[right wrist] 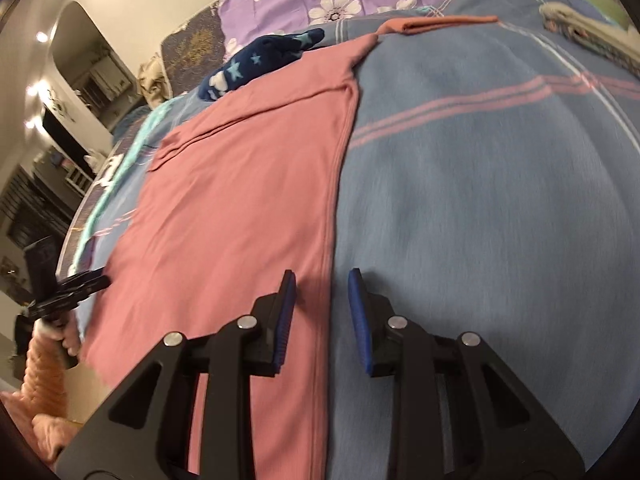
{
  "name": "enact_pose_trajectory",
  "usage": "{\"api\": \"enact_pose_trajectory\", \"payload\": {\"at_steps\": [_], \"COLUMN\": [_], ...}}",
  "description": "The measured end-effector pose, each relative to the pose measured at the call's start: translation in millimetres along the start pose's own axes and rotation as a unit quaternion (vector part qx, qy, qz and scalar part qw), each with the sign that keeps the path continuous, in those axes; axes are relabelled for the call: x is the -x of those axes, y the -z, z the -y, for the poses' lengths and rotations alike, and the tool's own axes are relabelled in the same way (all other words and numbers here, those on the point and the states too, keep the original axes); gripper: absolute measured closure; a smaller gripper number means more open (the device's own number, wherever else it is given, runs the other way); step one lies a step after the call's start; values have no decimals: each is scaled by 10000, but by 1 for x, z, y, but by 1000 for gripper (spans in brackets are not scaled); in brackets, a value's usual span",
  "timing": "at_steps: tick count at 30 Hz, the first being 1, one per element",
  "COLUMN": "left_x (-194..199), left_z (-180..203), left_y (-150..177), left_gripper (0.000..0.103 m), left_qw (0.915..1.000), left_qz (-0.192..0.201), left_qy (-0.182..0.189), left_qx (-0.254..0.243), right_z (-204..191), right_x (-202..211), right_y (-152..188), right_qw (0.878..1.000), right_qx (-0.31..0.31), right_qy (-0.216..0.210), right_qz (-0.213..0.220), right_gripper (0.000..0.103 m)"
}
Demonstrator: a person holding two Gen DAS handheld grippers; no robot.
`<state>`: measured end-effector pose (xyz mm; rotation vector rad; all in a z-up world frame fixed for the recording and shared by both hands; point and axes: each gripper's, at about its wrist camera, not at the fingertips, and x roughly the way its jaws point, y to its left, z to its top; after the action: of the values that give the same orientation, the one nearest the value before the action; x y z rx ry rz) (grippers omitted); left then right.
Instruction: Fold small clothes
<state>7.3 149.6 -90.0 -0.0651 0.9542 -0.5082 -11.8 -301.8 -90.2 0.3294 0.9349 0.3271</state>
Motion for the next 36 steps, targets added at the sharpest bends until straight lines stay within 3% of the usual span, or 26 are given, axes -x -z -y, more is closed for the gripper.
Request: {"api": "enact_pose_trajectory", "payload": {"at_steps": [10,16,21,23,25,26,29,33,36], "left_x": [24,29,34,35,32,31,47,94,133], "left_z": [9,10,10,6,-1,-1,15,35,47], "left_y": [50,56,62,61,56,53,40,12,0], "left_gripper": [61,63,71,84,100,100,100,100,101], "left_qw": [9983,9974,9969,9965,9927,9919,9930,9843,9715], "left_qz": [38,-21,16,34,60,81,497,1358,2020], "left_qy": [553,690,708,715,899,914,824,1058,1209], "left_qx": [181,227,348,437,796,877,679,390,281], "right_z": [8,9,2,-3,-7,-10,-24,-34,-43], "right_x": [46,50,53,48,42,43,60,97,131], "right_y": [62,71,72,68,63,60,45,20,7], "right_qw": [9962,9946,9955,9961,9960,9955,9936,9821,9696], "right_qx": [-406,-501,-345,-268,-296,-334,-223,-169,-98], "right_qy": [-742,-870,-834,-794,-801,-858,-1082,-1617,-1936], "right_qz": [-224,-272,-301,-280,-278,-243,237,950,1493], "right_gripper": [75,75,68,68,98,100,100,100,101]}}
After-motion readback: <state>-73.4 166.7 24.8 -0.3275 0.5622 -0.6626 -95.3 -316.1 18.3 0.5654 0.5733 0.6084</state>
